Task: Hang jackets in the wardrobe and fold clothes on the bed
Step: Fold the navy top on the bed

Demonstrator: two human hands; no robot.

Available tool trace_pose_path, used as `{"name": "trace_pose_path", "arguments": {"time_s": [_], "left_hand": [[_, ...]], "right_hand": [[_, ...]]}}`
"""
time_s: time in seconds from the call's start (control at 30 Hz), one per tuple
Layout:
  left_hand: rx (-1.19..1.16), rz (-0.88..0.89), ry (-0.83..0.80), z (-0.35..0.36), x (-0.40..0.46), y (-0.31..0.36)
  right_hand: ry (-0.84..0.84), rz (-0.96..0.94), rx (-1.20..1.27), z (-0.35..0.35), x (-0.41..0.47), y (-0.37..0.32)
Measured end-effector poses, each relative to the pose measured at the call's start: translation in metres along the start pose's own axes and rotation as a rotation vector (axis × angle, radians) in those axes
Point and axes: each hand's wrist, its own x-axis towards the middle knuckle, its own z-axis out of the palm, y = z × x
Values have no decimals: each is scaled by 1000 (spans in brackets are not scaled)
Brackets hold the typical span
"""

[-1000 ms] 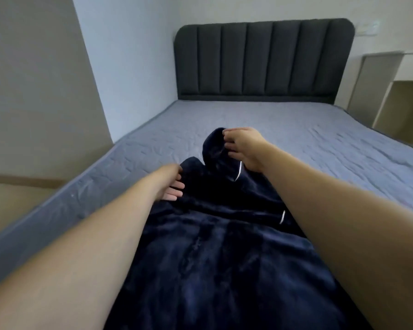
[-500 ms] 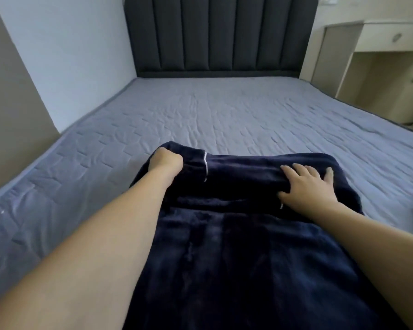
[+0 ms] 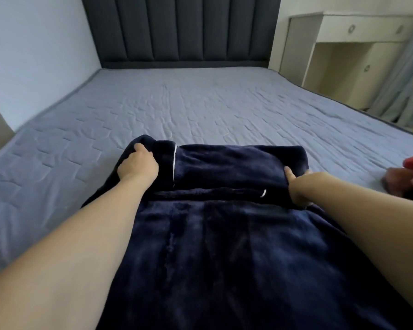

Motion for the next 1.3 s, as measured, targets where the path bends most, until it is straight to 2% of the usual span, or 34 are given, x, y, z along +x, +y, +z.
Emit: {"name": "trace_pose_path", "arguments": {"time_s": [0.07,0.1,0.13,0.17,0.23,0.27,0.3,0.37,0.4,0.5,0.6,0.67,0.77,0.83,0.93,0.97,1.0,1.03,1.07,1.1,1.17,1.2,1.23,1.3], "left_hand": [[6,-27,-46,-1,5,-8],[34,-32,-68,-3,8,-12],[78,-43,-86,-6,9,-15],[131,-62,-95,-9,9,-18],[229,-99,-87,-16,6,-17],[259,-100,-66,-18,4,-14],[268,-83,-29,-20,3,-9],[226,-15,49,-19,9,1],[172,18,44,-19,17,5],[59,70,-67,-7,48,8],[109,151,-227,23,57,-12],[109,140,-196,42,50,-25],[224,80,-207,38,48,-14],[234,56,-129,22,48,13],[55,227,-9,12,21,72],[1,275,-38,15,6,91],[47,320,-95,22,-10,103],[175,362,-143,31,-24,109],[309,390,-165,41,-34,107],[416,399,-165,49,-41,101],[512,372,-120,62,-50,88],[549,364,-118,65,-52,87],[585,361,-137,67,-52,90],[651,354,-167,65,-53,96]], "right_hand": [[-172,-80,-115,-28,-12,-10],[-200,-127,-118,-39,-18,-16],[-147,-178,-69,-49,-17,-20],[-4,-213,51,-59,-12,-22],[442,-222,339,-70,6,-27],[560,-238,371,-67,14,-34],[579,-281,358,-58,20,-46],[513,-368,307,-24,31,-80],[539,-375,282,-4,36,-96],[739,-328,295,25,53,-112],[779,-365,421,28,69,-105],[792,-383,474,32,74,-106],[774,-395,536,33,73,-105],[766,-407,565,31,70,-104],[677,-478,722,22,70,-97],[596,-513,919,14,73,-89],[482,-545,1249,4,73,-75],[385,-559,1587,-6,74,-58],[400,-539,1792,-14,80,-40],[470,-512,1800,-20,86,-22],[569,-456,1420,-29,102,10],[552,-447,1208,-31,110,22],[470,-441,1101,-34,115,31],[201,-518,1184,-38,121,41]]}}
